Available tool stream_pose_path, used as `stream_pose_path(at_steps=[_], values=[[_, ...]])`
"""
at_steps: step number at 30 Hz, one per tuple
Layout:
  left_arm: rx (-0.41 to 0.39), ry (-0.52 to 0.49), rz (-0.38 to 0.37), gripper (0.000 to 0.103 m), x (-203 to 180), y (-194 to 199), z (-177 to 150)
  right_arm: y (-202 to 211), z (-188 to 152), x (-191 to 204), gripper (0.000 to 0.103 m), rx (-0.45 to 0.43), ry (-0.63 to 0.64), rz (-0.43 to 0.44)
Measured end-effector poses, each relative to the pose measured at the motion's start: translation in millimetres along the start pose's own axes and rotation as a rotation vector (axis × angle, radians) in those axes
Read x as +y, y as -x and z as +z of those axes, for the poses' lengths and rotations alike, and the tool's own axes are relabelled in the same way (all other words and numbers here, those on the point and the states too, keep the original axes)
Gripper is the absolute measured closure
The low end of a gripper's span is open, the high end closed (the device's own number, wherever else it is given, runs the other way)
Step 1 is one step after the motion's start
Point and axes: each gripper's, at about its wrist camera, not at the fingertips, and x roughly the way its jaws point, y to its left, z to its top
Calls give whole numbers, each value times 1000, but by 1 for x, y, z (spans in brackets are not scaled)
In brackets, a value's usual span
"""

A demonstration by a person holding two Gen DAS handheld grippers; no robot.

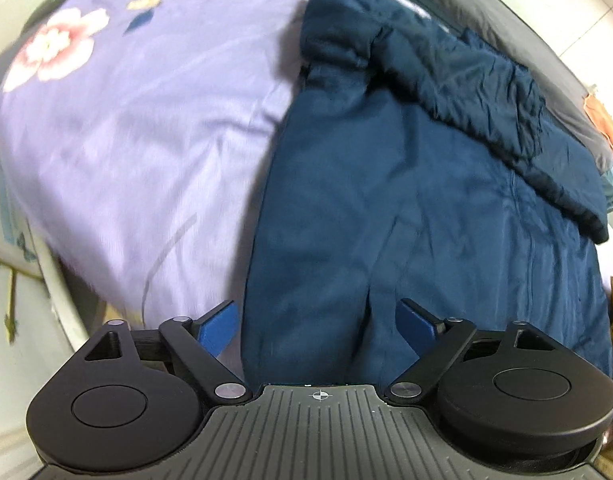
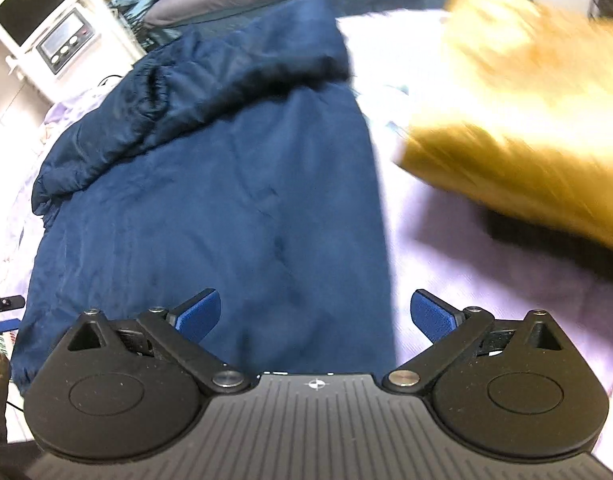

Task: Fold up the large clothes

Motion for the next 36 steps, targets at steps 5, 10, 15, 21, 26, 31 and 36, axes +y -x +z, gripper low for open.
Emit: stream_pose_path(at_steps=[5, 10, 15, 21, 26, 31, 36], values=[[24, -40, 18, 0, -7, 1, -24, 3, -28, -41, 12, 58, -78, 10], [54, -32, -14, 0, -3, -2, -39, -2, -34, -51, 14, 68, -110, 66], [64, 24, -43, 0, 7, -6, -46, -25, -24, -45, 15, 116, -81, 135], [103, 81, -86, 0, 9, -21, -56, -60, -20, -44, 16, 194, -129, 188], [90, 23, -75, 0, 1, -15, -54, -65, -23, -39, 35, 201, -142, 188], [116, -15, -105, 14, -2, -10, -43, -55, -21, -33, 60, 238, -114, 193], [99, -63, -125, 24, -8, 3, -26, -48, -13, -25, 70, 239, -95, 205]])
